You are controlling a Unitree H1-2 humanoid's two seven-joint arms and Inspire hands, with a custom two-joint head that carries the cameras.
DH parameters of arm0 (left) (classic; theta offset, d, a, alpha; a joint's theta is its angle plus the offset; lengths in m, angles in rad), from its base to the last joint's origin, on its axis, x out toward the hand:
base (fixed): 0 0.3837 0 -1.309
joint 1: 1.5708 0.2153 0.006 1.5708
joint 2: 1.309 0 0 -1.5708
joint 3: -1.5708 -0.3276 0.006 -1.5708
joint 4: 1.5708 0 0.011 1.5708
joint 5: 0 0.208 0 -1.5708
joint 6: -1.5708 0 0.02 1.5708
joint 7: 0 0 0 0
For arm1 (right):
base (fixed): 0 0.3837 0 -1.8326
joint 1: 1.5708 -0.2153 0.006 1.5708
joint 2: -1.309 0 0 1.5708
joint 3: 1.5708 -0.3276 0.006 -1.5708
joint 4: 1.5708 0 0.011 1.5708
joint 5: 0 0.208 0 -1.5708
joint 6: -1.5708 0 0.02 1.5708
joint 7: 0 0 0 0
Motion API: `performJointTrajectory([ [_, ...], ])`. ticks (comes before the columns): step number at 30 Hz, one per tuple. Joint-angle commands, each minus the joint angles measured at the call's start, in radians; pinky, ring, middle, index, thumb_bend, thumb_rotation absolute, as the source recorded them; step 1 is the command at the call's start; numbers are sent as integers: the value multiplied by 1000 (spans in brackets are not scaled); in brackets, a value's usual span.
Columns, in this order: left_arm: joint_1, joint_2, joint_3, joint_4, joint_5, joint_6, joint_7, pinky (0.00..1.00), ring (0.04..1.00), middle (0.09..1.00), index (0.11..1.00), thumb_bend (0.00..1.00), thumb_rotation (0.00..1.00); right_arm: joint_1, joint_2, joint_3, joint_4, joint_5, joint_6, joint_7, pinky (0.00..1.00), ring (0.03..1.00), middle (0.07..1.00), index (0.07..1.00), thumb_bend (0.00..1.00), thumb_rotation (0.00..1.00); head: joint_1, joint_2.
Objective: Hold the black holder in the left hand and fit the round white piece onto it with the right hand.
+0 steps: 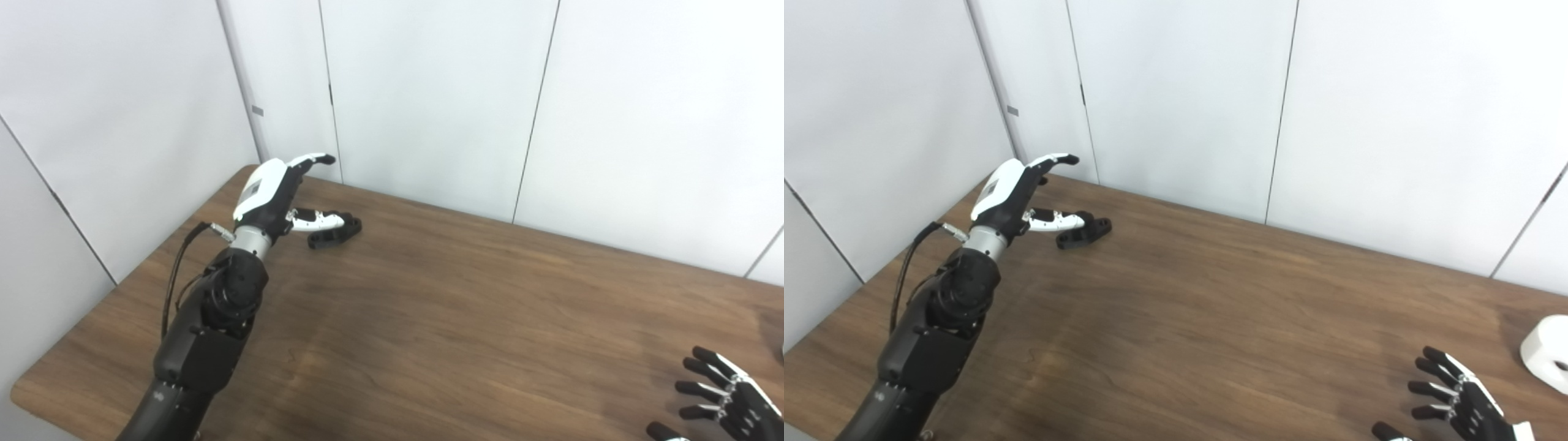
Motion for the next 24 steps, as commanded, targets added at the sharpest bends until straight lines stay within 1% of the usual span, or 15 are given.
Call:
performJointTrajectory([
  [1, -53, 43, -4, 5, 54, 33, 32, 803, 976, 960, 855, 925, 328, -14, -3, -4, -44, 4, -22, -2, 508, 674, 780, 795, 642, 154, -1, 1],
  [2, -56, 43, -8, 12, 65, 51, 33, 822, 985, 970, 860, 932, 342, -14, -4, -4, -42, 1, -26, -3, 507, 674, 779, 795, 642, 158, -1, 1],
  [6, -66, 41, -23, 36, 89, 111, 33, 968, 1000, 999, 877, 949, 372, -11, -3, -6, -51, 2, -14, -3, 511, 674, 775, 794, 646, 171, -4, 7],
  [8, -66, 38, -32, 47, 101, 128, 42, 992, 1000, 1000, 884, 955, 382, -10, -3, -6, -51, 5, -16, -2, 511, 675, 775, 793, 646, 175, -6, 8],
  [10, -68, 36, -45, 56, 118, 147, 50, 999, 1000, 1000, 894, 982, 420, -10, -5, -7, -50, 8, -17, 0, 519, 680, 781, 796, 647, 171, -7, 11],
  [12, -71, 30, -51, 69, 126, 157, 62, 980, 1000, 1000, 896, 991, 425, -10, -6, -7, -52, 7, -13, 0, 519, 679, 780, 787, 647, 155, -6, 14],
  [18, -75, 14, -69, 123, 126, 151, 114, 954, 1000, 1000, 874, 1000, 438, -7, -3, -7, -63, 8, -2, 0, 527, 679, 778, 781, 654, 183, -8, 18],
  [21, -76, 14, -81, 147, 117, 156, 119, 960, 1000, 1000, 875, 1000, 447, -5, -3, -7, -68, 8, 2, 0, 527, 684, 782, 789, 650, 198, -10, 23],
  [24, -78, 14, -89, 164, 110, 162, 118, 938, 1000, 1000, 873, 1000, 440, -2, -2, -8, -77, 11, 11, 1, 524, 684, 783, 791, 644, 196, -11, 25],
])
